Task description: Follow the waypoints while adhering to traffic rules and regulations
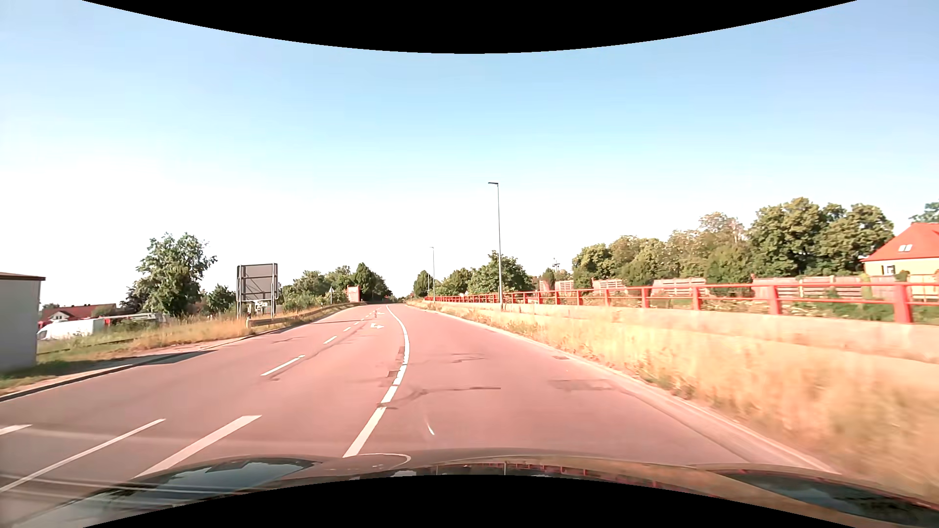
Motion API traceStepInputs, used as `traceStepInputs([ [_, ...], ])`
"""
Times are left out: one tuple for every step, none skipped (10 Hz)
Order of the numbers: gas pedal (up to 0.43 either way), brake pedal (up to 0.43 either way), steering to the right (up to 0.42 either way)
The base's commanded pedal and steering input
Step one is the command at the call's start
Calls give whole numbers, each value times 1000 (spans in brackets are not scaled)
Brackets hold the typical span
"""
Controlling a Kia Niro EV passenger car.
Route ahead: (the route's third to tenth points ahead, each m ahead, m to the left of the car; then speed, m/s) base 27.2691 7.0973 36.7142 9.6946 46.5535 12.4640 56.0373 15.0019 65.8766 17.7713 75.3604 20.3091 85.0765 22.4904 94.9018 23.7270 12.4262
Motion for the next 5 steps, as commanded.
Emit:
traceStepInputs([
  [260, 6, -76],
  [260, 6, -75],
  [260, 6, -73],
  [260, 6, -70],
  [260, 6, -67],
])
